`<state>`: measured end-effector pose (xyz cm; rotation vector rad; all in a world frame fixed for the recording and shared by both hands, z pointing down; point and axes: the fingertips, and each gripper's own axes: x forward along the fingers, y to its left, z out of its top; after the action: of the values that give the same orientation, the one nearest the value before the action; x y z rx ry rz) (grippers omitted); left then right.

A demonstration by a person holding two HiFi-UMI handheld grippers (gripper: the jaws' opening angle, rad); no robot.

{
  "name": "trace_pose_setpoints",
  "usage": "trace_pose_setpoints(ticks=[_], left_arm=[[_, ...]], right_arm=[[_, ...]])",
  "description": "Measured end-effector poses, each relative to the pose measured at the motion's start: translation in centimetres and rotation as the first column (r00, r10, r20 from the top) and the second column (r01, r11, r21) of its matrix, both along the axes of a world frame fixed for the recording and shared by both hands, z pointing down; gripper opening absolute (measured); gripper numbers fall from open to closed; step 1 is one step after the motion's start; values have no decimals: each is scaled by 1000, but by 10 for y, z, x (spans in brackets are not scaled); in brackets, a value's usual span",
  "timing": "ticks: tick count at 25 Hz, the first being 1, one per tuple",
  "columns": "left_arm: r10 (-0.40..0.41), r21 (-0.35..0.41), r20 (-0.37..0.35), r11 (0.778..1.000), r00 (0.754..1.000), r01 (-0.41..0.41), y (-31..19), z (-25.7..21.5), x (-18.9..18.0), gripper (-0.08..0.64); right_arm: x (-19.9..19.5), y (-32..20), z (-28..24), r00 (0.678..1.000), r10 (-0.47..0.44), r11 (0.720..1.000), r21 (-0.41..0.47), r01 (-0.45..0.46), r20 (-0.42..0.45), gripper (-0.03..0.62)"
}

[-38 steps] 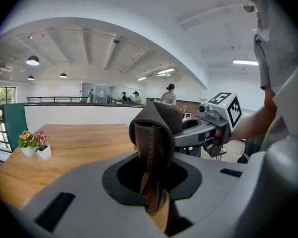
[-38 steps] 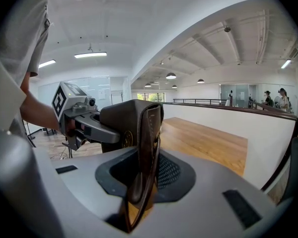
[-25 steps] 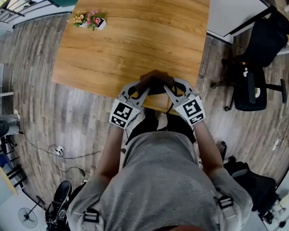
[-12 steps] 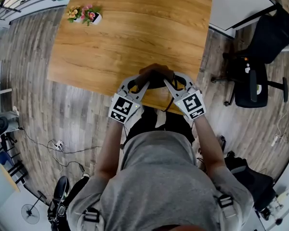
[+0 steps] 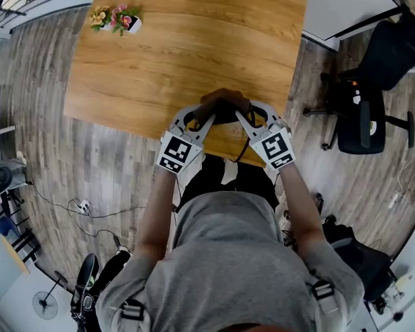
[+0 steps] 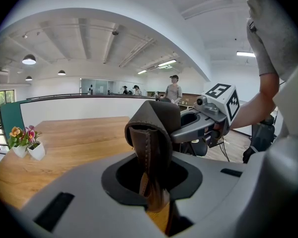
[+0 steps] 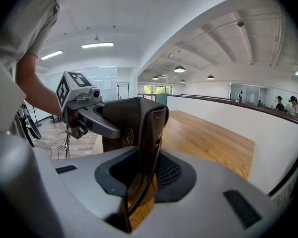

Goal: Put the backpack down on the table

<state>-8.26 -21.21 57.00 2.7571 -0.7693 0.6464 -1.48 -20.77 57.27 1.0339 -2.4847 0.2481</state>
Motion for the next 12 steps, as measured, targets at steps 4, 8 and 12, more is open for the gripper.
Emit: trace_pose_setpoints(ticks=[4, 8, 12], left_arm=[[4, 1, 15, 1000, 1000, -4, -6, 11, 1, 84], [17, 5, 55, 1000, 998, -17, -7, 26, 4, 92], [33, -2, 74, 999, 997, -33, -10, 38, 6, 97]], right_arm=[[1, -5, 11, 1000, -18, 1000, 11, 18, -26, 83], [3, -9, 24, 998, -30, 999, 9, 31, -54, 83], [6, -12, 35, 996, -33, 999, 6, 34, -79, 83]])
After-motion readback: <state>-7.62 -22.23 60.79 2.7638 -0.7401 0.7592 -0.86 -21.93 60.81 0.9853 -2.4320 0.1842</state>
